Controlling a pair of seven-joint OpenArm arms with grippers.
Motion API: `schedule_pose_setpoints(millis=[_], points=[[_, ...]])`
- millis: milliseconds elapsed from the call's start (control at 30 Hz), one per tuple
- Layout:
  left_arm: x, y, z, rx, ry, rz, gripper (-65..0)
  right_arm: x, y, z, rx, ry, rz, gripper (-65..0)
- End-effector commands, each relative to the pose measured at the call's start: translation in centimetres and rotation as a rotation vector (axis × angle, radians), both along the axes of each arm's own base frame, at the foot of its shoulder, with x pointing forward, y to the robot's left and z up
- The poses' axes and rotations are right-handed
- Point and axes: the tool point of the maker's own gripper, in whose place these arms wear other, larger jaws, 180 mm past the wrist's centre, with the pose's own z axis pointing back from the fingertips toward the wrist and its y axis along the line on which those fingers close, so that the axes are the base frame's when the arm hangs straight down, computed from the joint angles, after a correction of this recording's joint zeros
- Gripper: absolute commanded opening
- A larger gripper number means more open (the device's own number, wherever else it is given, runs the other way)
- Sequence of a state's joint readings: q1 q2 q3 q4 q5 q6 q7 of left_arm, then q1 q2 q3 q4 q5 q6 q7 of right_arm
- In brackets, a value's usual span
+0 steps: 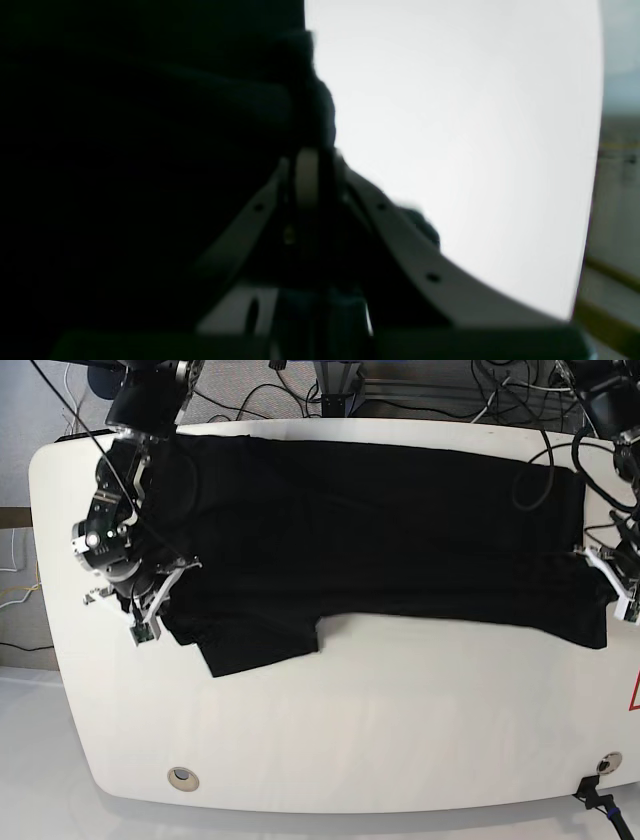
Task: Fold the T-shirt properly
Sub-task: 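Lift the grasped hem edge and fold it toward the shoulders, then grasp the shirt's sleeve end with the right gripper and fold it inward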
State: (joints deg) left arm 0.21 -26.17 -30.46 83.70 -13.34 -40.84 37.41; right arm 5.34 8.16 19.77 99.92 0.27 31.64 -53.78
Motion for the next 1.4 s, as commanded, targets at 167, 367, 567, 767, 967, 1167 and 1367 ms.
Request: schedule_pose_setpoints(millis=[167, 367, 567, 767, 967, 1167, 1367], points=[[-2.2, -2.3, 2.1, 0.066, -0.031, -0.049, -65.0, -3.8, 1.0, 1.3, -0.049, 0.016, -0.029, -65.0], [-5.3, -2.5, 0.7, 0.101, 0.046, -0.064, -65.0, -7.7, 1.6, -1.3, -0.041, 0.107, -0.026, -65.0], [-9.6, -2.3, -2.5, 0.098, 0.173, -0.063, -65.0, -10.0, 1.6, -3.2, -0.04, 0.176, -0.026, -65.0], [-12.1, -1.9, -5.9, 0.045, 0.273, -0.025, -65.0, -10.4, 1.1, -4.2, -0.046, 0.211, -0.035, -65.0], [-13.2, -0.3, -8.5, 0.138, 0.4, -0.021, -37.9, -10.8, 0.2, -5.0, -0.063, 0.245, -0.036, -28.7], [-11.1, 1.6, -7.3, 0.222, 0.408, 0.016, -11.0, -10.2, -1.8, -2.6, -0.083, 0.173, -0.09, -11.9], [-7.1, 0.1, -0.7, 0.23, 0.175, -0.009, -11.0, -8.3, -0.2, -0.5, -0.122, 0.107, 0.054, -12.2]])
